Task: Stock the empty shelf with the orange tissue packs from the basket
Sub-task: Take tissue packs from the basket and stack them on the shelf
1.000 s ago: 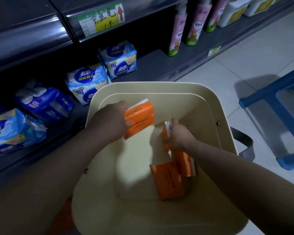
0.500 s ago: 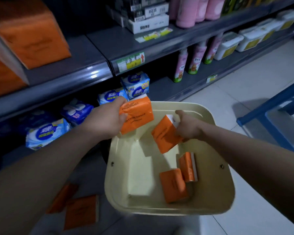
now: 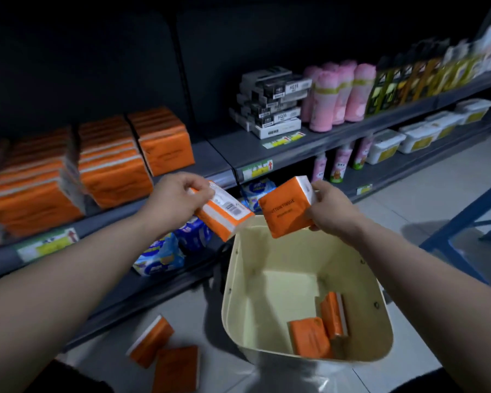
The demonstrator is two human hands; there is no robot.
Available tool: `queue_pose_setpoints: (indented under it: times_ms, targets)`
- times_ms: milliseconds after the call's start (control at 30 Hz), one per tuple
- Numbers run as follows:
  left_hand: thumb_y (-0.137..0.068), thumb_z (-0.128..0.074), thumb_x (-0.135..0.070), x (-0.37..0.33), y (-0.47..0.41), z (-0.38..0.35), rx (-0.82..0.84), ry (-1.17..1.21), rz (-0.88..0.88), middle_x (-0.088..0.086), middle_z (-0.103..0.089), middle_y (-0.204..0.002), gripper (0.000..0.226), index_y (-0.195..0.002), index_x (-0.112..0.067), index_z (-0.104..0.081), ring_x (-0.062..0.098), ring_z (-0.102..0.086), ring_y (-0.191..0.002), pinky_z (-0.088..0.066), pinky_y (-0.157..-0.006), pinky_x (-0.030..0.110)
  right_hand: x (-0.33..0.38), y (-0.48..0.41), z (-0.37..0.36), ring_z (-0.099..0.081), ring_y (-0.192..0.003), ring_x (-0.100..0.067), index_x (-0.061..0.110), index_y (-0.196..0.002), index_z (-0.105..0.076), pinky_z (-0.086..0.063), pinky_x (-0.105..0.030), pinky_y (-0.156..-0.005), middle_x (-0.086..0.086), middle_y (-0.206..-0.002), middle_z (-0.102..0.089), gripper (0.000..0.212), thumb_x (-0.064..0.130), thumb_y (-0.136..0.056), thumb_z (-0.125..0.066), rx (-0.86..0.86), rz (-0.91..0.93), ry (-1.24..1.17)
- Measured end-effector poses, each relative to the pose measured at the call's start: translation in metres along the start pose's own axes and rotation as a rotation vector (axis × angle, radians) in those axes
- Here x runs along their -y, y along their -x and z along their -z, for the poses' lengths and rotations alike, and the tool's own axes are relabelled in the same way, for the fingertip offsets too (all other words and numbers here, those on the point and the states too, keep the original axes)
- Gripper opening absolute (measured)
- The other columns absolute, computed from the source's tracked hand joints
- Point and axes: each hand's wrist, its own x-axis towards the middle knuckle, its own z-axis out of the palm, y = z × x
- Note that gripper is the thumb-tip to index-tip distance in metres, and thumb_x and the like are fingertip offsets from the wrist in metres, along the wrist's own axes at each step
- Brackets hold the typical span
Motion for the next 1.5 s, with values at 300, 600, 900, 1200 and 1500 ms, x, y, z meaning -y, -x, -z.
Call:
queue_pose_setpoints:
  times_ms: [300,600,900,1200,1500]
  targets:
    - [-0.075,-0.072,0.004,-0.003,-0.004,0.025,0.023,0.252,0.166,0.0,-0.064,-0.111,0.061,-0.124,-0.026,-0.053,0.016,-0.065,-0.092,-0.054,-0.084,0.036,0.024,0.001,-0.013,-0.063,-0.078,-0.024,0.025,-0.112,-0.051,-0.056,-0.04,-0.068,0.003,-0.09,-0.064,0.043,0.008,-0.073,-0.051,-0.156,0.077,-0.048]
    - [-0.077,-0.06,0.016,0.006,-0.002,0.044,0.076,0.038,0.015,0.003,-0.058,-0.108,0.048,-0.082,-0.032,-0.064,0.008,-0.059,-0.077,-0.043,-0.049,0.005,0.049,0.0,-0.016,-0.063,-0.081,-0.021,0.03,-0.104,-0.05,-0.057,-0.045,-0.073,0.012,-0.085,-0.06,0.042,0.002,-0.072,-0.053,-0.206,0.09,-0.193]
    - [-0.075,-0.058,0.017,0.009,-0.003,0.073,-0.025,-0.022,-0.123,-0.007,-0.064,-0.107,0.054,-0.08,-0.036,-0.064,0.004,-0.057,-0.098,-0.037,-0.077,0.001,0.07,-0.007,-0.027,-0.067,-0.089,-0.026,0.02,-0.11,-0.057,-0.058,-0.051,-0.072,-0.002,-0.094,-0.067,0.051,-0.008,-0.067,-0.055,-0.155,0.086,-0.464]
    - [-0.078,-0.049,0.0,0.013,0.003,0.082,0.028,0.141,-0.039,-0.015,-0.063,-0.106,0.037,-0.08,-0.034,-0.065,0.005,-0.06,-0.093,-0.05,-0.079,0.027,0.077,-0.016,-0.034,-0.066,-0.076,-0.023,0.016,-0.106,-0.061,-0.056,-0.033,-0.058,-0.004,-0.085,-0.07,0.05,-0.011,-0.065,-0.052,-0.028,0.043,-0.675]
    - [-0.078,-0.074,-0.026,0.018,-0.003,0.08,-0.116,0.086,-0.063,-0.018,-0.063,-0.103,0.017,-0.086,-0.029,-0.06,-0.016,-0.051,-0.099,-0.038,-0.086,0.017,0.07,-0.018,-0.027,-0.06,-0.08,-0.021,0.013,-0.11,-0.058,-0.052,-0.032,-0.06,-0.01,-0.1,-0.065,0.032,0.0,-0.081,-0.052,-0.046,0.007,-0.823]
